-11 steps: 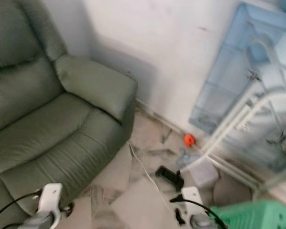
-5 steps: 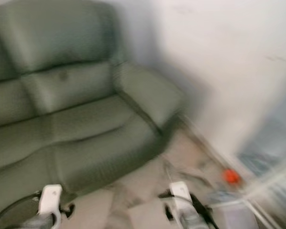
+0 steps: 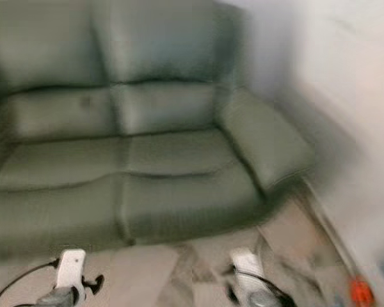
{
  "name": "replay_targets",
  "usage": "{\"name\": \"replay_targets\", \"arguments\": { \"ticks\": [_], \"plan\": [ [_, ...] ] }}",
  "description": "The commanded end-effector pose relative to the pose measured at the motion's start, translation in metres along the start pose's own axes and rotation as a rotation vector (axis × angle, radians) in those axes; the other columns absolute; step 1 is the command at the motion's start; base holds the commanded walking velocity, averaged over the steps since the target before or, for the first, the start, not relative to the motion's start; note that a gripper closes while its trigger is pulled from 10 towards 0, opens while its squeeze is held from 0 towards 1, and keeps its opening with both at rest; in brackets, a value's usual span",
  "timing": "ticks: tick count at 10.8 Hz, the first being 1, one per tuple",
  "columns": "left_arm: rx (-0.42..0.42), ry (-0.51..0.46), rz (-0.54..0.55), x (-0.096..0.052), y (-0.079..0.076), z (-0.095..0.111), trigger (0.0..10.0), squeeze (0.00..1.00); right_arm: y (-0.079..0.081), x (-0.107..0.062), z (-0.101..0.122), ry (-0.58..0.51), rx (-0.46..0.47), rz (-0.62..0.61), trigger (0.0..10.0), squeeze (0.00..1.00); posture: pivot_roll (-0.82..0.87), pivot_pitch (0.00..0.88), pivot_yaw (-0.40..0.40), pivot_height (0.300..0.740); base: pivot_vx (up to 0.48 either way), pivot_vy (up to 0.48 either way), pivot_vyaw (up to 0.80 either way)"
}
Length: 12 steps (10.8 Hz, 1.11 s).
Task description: Move the pillow to the sofa
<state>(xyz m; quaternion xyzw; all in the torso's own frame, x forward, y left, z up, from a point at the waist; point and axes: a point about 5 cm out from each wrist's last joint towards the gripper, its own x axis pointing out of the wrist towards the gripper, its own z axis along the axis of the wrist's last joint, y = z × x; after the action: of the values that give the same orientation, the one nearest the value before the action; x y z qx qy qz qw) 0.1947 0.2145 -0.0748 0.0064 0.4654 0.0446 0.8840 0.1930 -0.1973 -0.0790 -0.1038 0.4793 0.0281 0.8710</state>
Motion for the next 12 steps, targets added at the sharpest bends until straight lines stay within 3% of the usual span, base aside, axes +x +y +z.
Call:
{"name": "replay_targets", "arguments": {
  "ticks": [1,12],
  "plan": [
    [0.007,0.014,0.015,-0.001,0.007,-0.004,10.0,0.00,0.005,0.001,0.007,-0.027,0.010,0.017,10.0,0.00,-0.01,0.042,-0.085,0.740,0.000,0.000,0.80],
    [0.029,0.037,0.021,-0.002,0.009,-0.010,10.0,0.00,0.013,0.002,0.015,-0.037,0.003,0.033,10.0,0.00,0.00,0.034,-0.085,0.740,0.000,0.000,0.80]
  ]
}}
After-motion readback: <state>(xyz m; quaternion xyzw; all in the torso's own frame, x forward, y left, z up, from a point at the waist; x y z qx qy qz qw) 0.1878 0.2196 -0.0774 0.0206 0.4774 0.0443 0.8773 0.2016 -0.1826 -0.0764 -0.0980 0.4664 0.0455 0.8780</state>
